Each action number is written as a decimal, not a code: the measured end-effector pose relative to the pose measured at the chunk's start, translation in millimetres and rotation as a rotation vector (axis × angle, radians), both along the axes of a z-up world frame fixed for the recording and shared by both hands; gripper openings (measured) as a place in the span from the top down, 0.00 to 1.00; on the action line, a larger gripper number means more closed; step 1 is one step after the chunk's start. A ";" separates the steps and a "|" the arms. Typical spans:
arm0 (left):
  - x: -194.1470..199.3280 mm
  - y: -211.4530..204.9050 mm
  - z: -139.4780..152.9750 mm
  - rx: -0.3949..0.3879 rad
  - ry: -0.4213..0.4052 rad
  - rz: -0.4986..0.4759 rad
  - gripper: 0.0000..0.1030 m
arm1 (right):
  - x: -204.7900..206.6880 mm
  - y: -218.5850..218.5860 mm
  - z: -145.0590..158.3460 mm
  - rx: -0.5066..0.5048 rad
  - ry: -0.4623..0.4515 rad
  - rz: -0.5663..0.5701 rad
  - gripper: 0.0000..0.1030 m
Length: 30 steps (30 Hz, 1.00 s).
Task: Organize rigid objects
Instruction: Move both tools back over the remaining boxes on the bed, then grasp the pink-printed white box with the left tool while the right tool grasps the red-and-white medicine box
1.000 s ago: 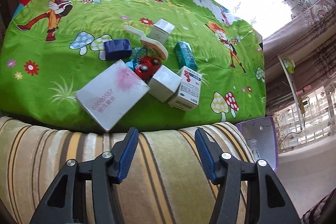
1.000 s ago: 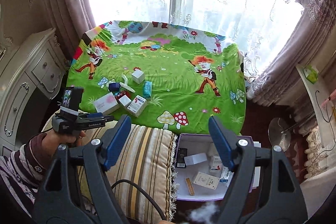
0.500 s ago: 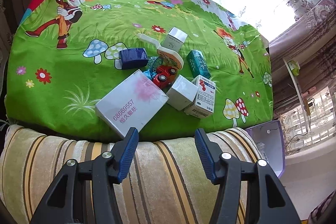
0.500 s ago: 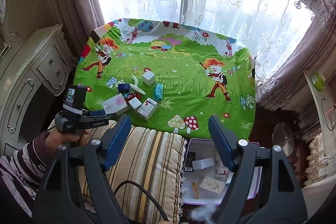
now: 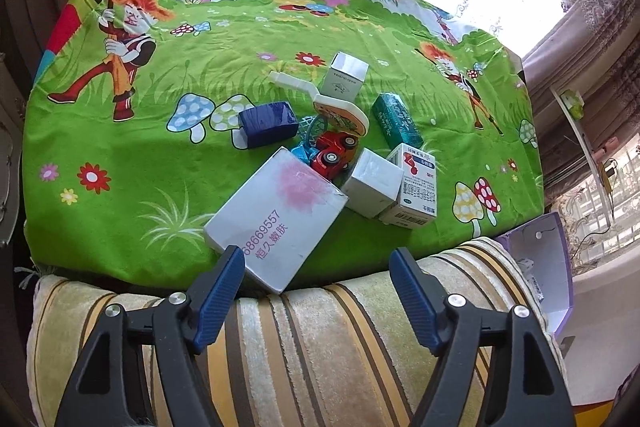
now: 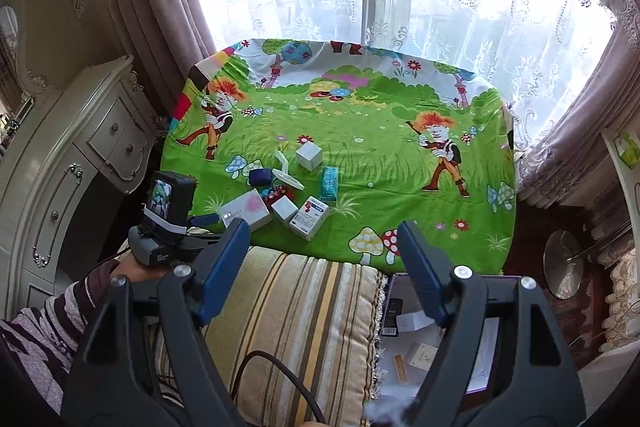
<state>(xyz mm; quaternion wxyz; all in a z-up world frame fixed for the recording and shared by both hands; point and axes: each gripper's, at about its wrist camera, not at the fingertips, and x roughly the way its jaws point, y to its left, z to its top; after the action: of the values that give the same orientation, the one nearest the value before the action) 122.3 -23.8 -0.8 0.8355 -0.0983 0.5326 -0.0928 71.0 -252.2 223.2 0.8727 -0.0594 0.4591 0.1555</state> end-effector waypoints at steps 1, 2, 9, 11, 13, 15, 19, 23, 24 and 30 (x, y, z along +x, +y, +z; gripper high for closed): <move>1.4 -0.3 -1.3 0.014 0.000 -0.013 0.23 | 4.8 0.9 -6.1 -0.002 0.014 0.000 0.24; 2.7 -0.2 -2.9 0.031 -0.001 -0.024 0.22 | 9.8 1.6 -13.5 -0.013 0.030 -0.001 0.24; 15.1 1.3 -12.1 0.138 -0.001 -0.156 0.19 | 41.9 -10.9 -63.8 -0.089 0.082 -0.021 0.24; 19.0 1.7 -14.9 0.162 0.000 -0.190 0.19 | 51.6 -18.7 -75.6 -0.091 0.094 -0.037 0.24; 22.8 1.3 -18.4 0.179 0.001 -0.218 0.19 | 60.7 -27.6 -86.6 -0.076 0.098 -0.062 0.24; 27.6 1.6 -23.3 0.178 0.016 -0.238 0.19 | 68.5 -32.2 -100.2 -0.075 0.108 -0.078 0.24; 32.3 -4.5 -29.6 0.185 0.032 -0.283 0.19 | 81.4 -33.7 -133.3 -0.088 0.145 -0.093 0.24; 38.2 -7.0 -34.3 0.210 0.045 -0.292 0.18 | 86.2 -24.8 -163.0 -0.069 0.183 -0.053 0.24; 39.7 -6.8 -35.8 0.208 0.050 -0.293 0.18 | 86.6 -20.7 -169.1 -0.077 0.180 -0.045 0.24; 46.4 -3.7 -45.6 0.194 0.080 -0.286 0.19 | 93.2 -3.8 -208.5 0.014 0.265 -0.088 0.24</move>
<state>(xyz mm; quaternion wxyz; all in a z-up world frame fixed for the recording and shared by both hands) 168.7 -27.5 -46.4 0.7976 0.0557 0.5803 -0.1548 164.3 -255.9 14.7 0.8108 -0.0120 0.5713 0.1265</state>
